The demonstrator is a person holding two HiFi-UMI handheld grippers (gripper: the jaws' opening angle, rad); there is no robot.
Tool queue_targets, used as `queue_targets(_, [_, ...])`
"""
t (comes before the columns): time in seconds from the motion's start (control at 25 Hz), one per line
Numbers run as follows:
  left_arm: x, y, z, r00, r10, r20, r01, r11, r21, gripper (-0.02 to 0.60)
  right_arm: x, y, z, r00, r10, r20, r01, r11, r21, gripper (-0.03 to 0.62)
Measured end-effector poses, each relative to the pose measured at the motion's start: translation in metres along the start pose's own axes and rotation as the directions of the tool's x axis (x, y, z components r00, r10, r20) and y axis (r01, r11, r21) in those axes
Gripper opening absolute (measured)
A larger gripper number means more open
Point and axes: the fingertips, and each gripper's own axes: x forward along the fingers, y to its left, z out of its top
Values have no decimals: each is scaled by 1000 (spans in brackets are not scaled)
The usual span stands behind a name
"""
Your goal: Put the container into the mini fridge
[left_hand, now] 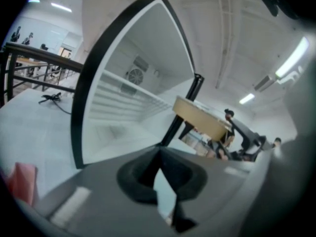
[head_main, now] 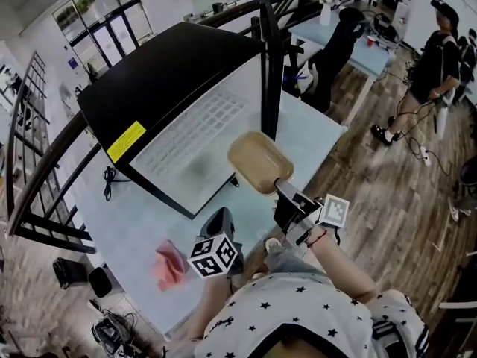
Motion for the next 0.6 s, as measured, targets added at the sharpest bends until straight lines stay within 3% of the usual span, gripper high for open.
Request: queue_targets(0.6, [43,8,30,989,130,65,-125,990,-64,6,74,-7,47,987,66,-146,-61,998,35,233])
